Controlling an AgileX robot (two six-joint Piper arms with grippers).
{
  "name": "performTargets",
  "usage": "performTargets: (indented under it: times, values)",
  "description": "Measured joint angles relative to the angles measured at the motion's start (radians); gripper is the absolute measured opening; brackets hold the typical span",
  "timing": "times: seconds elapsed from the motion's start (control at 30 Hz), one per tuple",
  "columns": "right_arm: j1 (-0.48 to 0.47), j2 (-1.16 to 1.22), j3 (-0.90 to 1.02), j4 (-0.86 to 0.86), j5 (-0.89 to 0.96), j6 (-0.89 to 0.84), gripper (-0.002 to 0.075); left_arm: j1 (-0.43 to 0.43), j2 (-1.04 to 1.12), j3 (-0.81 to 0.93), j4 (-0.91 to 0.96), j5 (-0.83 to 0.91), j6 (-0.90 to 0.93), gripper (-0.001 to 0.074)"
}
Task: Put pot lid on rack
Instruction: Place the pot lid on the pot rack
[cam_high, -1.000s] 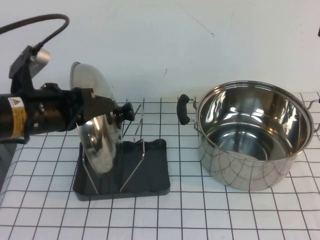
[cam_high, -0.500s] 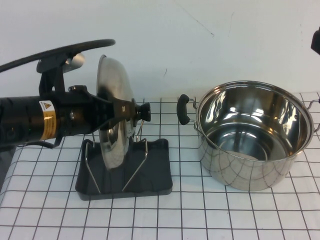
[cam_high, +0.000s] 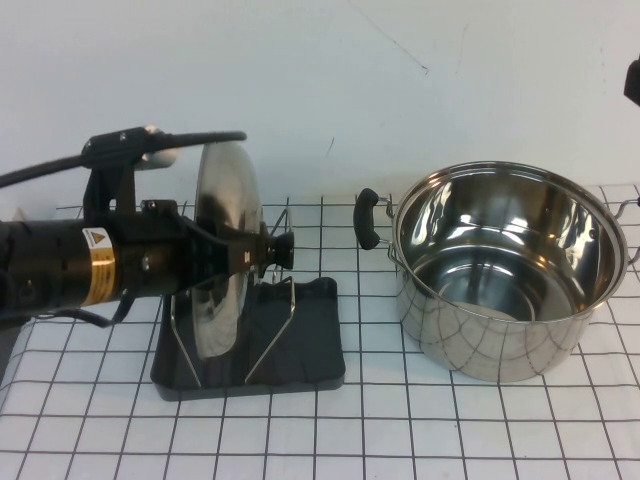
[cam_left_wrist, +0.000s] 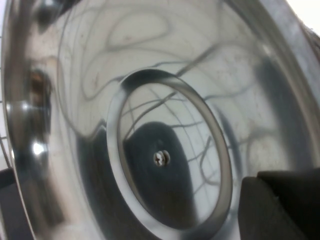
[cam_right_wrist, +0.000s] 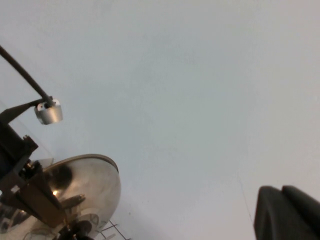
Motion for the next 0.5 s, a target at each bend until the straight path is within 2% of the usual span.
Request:
performTargets:
  times: [0.5]
  values:
    - [0.0,0.0,0.0,0.0,0.011,-0.006,0.0,-0.002,0.08,0.001,-0.022,-0.009,0.064,0.0088]
